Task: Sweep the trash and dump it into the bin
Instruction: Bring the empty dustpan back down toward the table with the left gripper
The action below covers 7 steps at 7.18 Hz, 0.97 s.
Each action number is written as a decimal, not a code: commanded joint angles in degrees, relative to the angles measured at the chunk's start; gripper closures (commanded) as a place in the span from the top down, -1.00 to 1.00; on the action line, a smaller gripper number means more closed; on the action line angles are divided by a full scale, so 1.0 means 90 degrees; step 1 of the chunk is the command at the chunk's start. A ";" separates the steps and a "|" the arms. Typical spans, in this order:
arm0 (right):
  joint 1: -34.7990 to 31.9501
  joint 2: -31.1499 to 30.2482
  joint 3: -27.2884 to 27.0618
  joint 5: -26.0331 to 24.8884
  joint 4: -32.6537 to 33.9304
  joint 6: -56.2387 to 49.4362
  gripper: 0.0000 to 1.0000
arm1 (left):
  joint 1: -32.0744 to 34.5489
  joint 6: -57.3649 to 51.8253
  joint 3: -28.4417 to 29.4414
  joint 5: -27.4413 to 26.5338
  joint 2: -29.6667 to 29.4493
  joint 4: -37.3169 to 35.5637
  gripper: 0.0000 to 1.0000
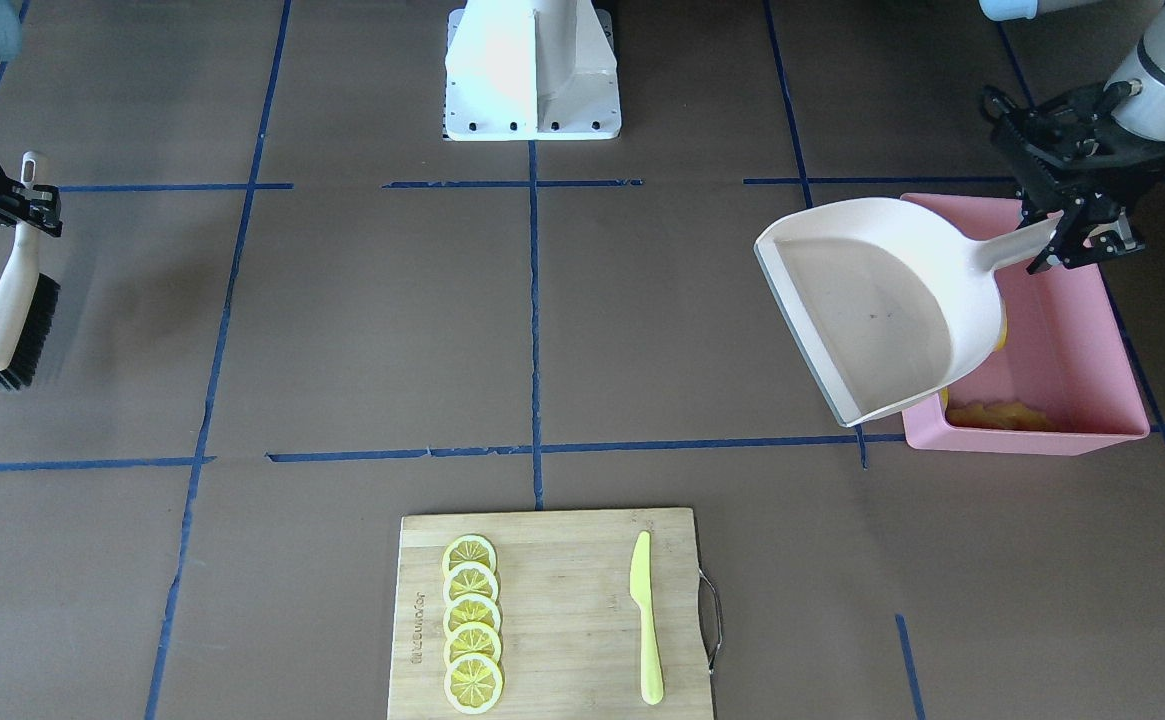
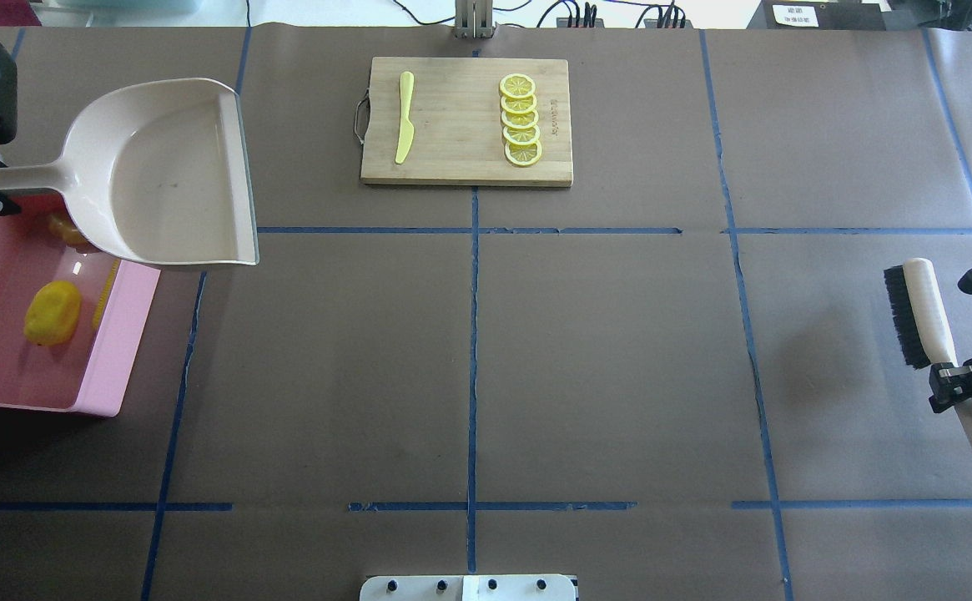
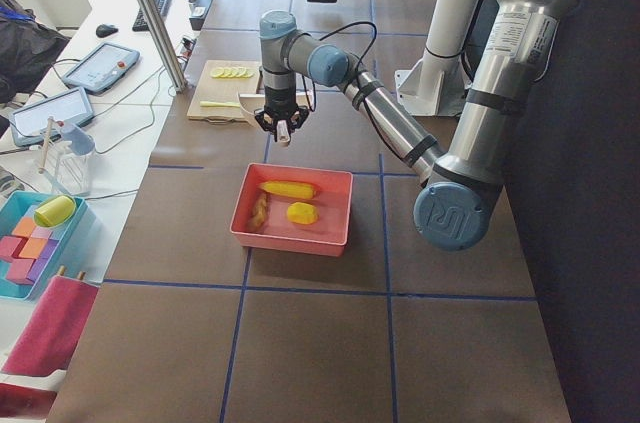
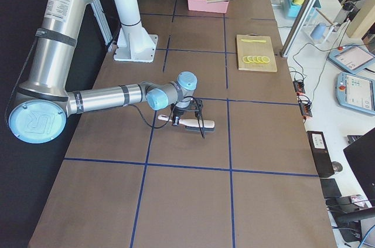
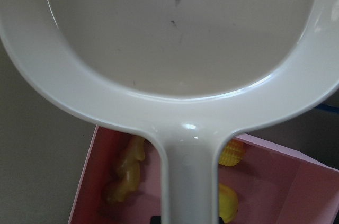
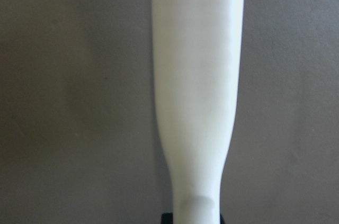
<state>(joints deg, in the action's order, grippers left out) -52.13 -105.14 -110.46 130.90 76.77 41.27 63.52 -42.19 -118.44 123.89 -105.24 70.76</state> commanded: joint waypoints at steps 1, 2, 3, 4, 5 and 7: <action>0.0137 0.0236 0.0192 0.0124 0.0005 0.0004 -0.79 | -0.0192 0.0146 0.0016 -0.0006 -0.0064 0.0000 -0.96; 0.0138 0.0237 0.0193 0.0124 -0.0005 0.0004 -0.67 | -0.0280 0.0166 0.0025 -0.0016 -0.0074 0.0000 -0.96; 0.0138 0.0246 0.0193 0.0124 0.0005 0.0004 -0.12 | -0.0281 0.0157 0.0025 -0.0006 -0.0084 0.0000 -0.96; 0.0138 0.0266 0.0203 0.0124 0.0005 0.0004 0.32 | -0.0339 0.0186 0.0045 -0.0016 -0.0084 0.0000 -0.94; 0.0138 0.0266 0.0193 0.0114 -0.0014 0.0004 0.83 | -0.0349 0.0186 0.0045 -0.0006 -0.0084 0.0009 -0.94; 0.0128 0.0266 0.0067 0.0095 -0.0024 0.0004 0.99 | -0.0669 0.0283 0.0065 -0.0006 -0.0074 0.0019 -0.94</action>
<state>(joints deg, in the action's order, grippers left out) -50.90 -102.76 -109.08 131.90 76.64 41.31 59.18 -40.29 -117.93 123.83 -105.98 70.85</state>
